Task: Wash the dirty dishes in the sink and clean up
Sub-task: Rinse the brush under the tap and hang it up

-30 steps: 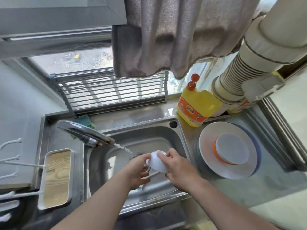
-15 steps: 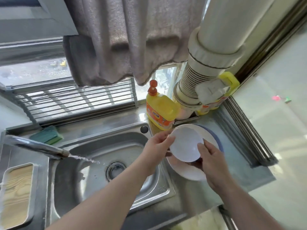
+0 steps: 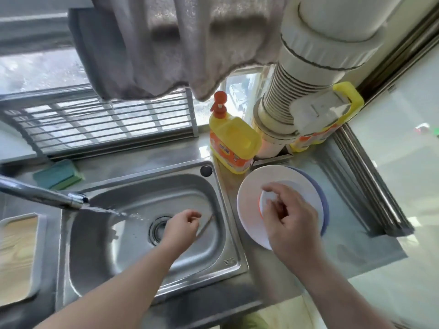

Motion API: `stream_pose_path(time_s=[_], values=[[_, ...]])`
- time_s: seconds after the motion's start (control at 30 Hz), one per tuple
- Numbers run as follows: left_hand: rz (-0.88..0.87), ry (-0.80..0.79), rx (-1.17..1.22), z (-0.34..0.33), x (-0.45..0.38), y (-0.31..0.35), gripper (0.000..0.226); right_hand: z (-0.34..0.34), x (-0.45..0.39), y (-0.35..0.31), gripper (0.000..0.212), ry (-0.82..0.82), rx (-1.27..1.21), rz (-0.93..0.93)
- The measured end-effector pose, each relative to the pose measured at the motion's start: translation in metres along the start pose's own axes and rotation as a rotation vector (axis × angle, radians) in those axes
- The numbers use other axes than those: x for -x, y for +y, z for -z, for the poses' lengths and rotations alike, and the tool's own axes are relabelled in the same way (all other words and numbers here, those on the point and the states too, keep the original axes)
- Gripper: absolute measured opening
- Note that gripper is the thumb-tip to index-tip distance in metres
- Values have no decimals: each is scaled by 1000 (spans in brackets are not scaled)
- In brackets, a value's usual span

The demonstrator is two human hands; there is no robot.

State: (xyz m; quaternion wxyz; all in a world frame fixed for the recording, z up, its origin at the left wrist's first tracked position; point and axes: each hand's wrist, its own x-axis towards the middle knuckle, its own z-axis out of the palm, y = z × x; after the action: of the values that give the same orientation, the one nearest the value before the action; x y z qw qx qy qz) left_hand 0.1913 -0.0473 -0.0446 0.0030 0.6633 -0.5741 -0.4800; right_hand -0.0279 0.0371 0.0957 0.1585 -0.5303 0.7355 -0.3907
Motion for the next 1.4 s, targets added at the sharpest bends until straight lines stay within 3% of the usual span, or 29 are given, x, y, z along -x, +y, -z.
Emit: stream_pose_path(time_s=[0.13, 0.27, 0.4, 0.53, 0.63, 0.73, 0.87, 0.97, 1.13, 1.23, 1.4], values=[[311, -88, -261, 7, -33, -129, 52, -98, 15, -19, 27, -533, -43, 41], [368, -264, -349, 15, -17, -156, 56, -213, 26, 6, 36, -1079, 382, -27], [361, -325, -252, 5, -24, -169, 65, -269, 28, 57, 46, -1320, 843, 33], [361, -319, -134, 2, -39, -184, 65, -300, 28, 88, 50, -1364, 1092, 137], [334, -321, 27, 5, -42, -195, 29, -308, 29, 82, 45, -1472, 1135, 176], [364, -227, 211, 18, -45, -209, 25, -303, 22, 75, 28, -1490, 853, 7], [505, 80, 880, 59, -45, -199, 33, -289, 13, 50, 31, -1272, 381, -251], [526, 164, 1276, 89, -36, -178, 34, -282, 15, 13, 23, -1158, 19, -431], [540, 135, 1429, 121, -14, -159, 43, -287, 5, -56, 27, -1022, -371, -676], [563, 63, 1464, 131, -4, -148, 38, -294, -8, -80, 19, -1063, -428, -799], [551, -35, 1543, 136, 6, -125, 31, -303, -27, -103, 23, -1069, -181, -767]])
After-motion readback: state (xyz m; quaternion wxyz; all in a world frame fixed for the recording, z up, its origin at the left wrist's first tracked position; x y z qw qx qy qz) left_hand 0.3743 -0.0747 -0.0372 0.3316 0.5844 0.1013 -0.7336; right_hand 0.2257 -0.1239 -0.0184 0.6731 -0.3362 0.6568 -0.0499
